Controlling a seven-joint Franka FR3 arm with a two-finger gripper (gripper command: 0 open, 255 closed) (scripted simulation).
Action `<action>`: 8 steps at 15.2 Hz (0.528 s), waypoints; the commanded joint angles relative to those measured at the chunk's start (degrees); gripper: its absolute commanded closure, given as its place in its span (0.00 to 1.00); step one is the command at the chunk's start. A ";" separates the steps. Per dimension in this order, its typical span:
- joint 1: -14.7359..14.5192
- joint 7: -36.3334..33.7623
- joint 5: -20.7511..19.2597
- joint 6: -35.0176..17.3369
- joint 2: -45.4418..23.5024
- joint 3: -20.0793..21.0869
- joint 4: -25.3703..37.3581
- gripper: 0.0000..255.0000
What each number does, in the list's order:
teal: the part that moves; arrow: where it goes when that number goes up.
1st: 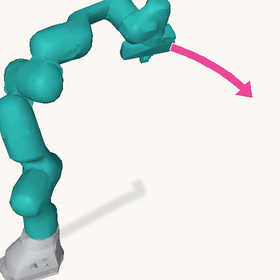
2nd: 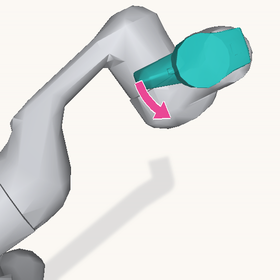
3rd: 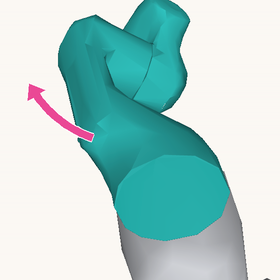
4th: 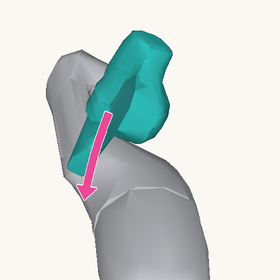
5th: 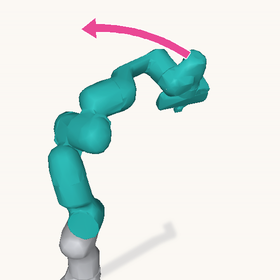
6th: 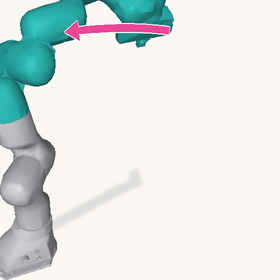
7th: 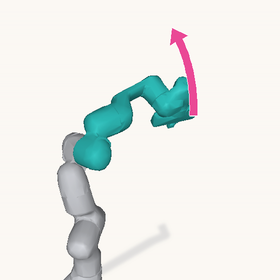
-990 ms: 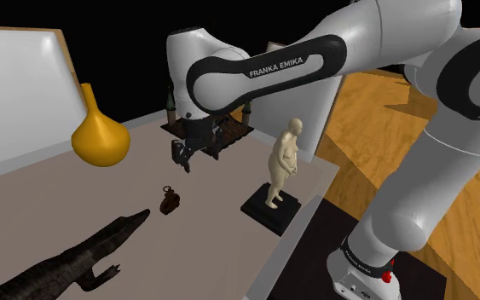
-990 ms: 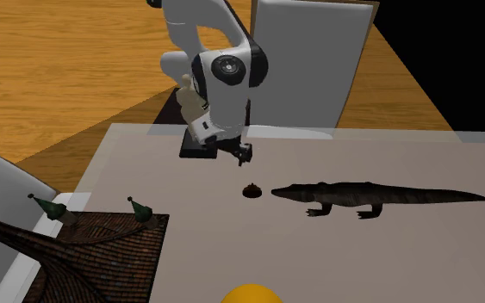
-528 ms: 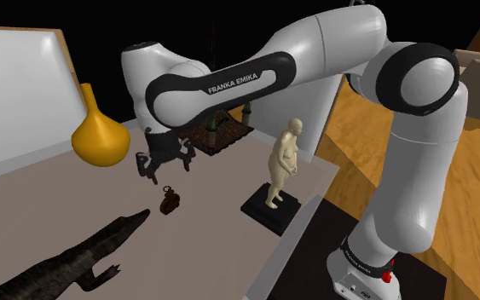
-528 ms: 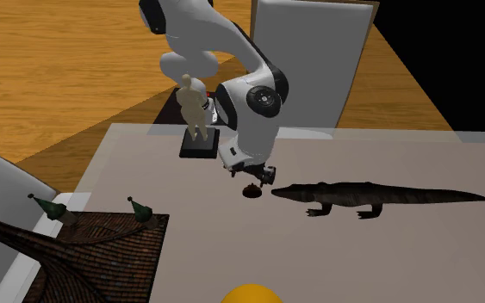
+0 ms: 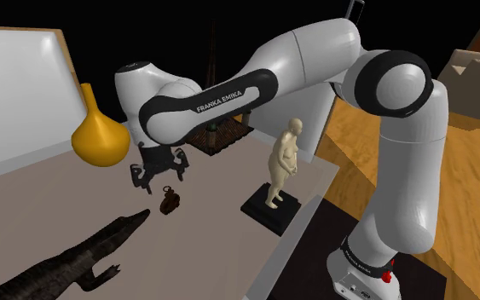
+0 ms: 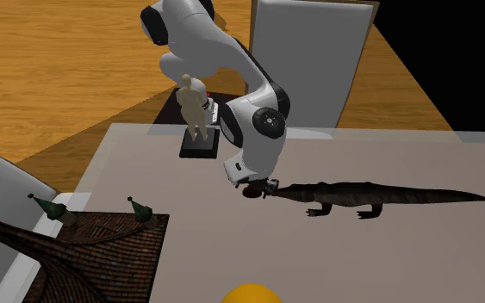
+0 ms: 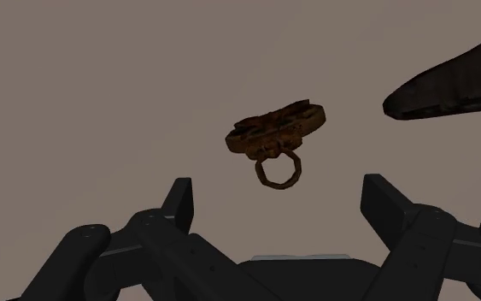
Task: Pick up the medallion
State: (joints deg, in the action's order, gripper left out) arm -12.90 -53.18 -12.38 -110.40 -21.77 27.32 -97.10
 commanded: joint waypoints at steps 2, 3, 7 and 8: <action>-0.07 -0.21 -0.24 -0.91 -0.40 -0.09 -0.54 0.00; -0.11 -0.25 -0.26 -0.94 -0.46 -0.09 -0.52 1.00; -0.08 -0.25 -0.24 -0.99 -0.39 -0.08 -0.63 1.00; -0.08 -0.24 -0.24 -0.99 -0.39 -0.08 -0.63 1.00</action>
State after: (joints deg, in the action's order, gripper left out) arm -12.97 -53.42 -12.62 -111.38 -22.15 27.23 -97.71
